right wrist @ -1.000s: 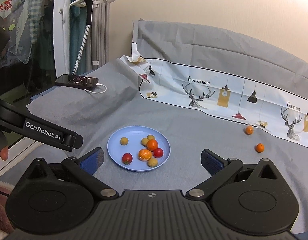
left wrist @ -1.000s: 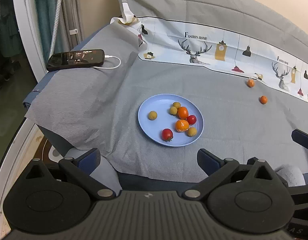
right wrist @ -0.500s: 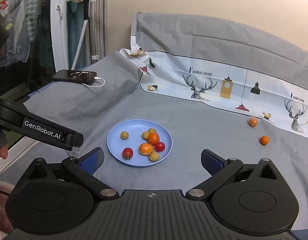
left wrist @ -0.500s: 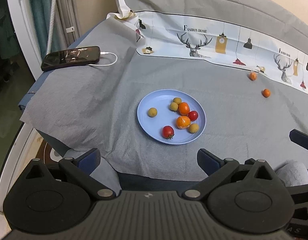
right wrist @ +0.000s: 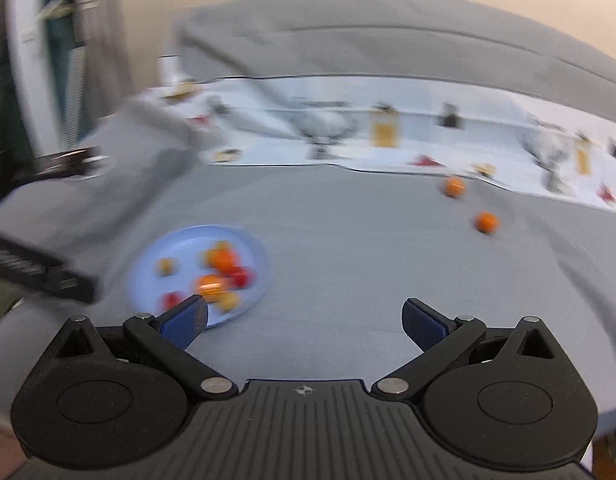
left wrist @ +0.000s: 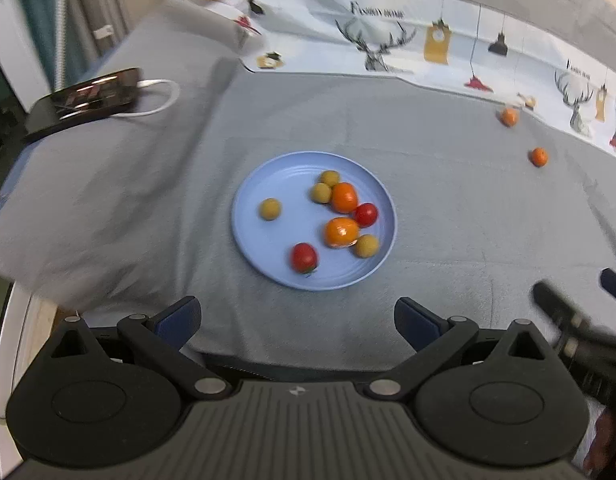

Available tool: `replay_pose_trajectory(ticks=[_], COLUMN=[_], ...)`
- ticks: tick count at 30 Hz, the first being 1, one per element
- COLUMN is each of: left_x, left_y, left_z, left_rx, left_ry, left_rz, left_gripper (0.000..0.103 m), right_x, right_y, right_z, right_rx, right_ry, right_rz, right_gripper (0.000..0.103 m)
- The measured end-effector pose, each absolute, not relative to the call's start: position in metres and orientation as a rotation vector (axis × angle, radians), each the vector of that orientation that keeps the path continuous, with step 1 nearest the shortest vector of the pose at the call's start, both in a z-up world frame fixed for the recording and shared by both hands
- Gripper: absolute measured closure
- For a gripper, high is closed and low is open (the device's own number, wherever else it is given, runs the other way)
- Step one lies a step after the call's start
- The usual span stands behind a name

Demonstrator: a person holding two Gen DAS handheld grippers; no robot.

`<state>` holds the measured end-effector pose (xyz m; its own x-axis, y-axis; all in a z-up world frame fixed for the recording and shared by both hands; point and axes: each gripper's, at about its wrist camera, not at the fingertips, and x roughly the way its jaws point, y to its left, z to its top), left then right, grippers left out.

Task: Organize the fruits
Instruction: 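Grasp a loose mandarin orange with the right tool while the left tool grasps another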

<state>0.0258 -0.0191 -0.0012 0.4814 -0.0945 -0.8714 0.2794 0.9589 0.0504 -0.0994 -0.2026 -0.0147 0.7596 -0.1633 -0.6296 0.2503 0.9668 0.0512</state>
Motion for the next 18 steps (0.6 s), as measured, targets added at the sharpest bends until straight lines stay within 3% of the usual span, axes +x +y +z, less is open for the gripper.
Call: replay_pose_trajectory(ticks=[8,18], left_x=[0.099,0.232], left_y=[-0.127,-0.330], left_z=[-0.025,-0.096], left_rx=[0.299,0.354], left_ry=[1.067,1.007], left_rz=[-0.281,-0.473], left_gripper=[0.000,0.000], right_x=[-0.048,0.079], right_y=[-0.343,-0.496], right_z=[-0.075,-0.178], right_rx=[0.251,0.345], right_ry=[0.652,0.645], right_rz=[-0.584,-0.694], right_gripper=[0.001,0.001])
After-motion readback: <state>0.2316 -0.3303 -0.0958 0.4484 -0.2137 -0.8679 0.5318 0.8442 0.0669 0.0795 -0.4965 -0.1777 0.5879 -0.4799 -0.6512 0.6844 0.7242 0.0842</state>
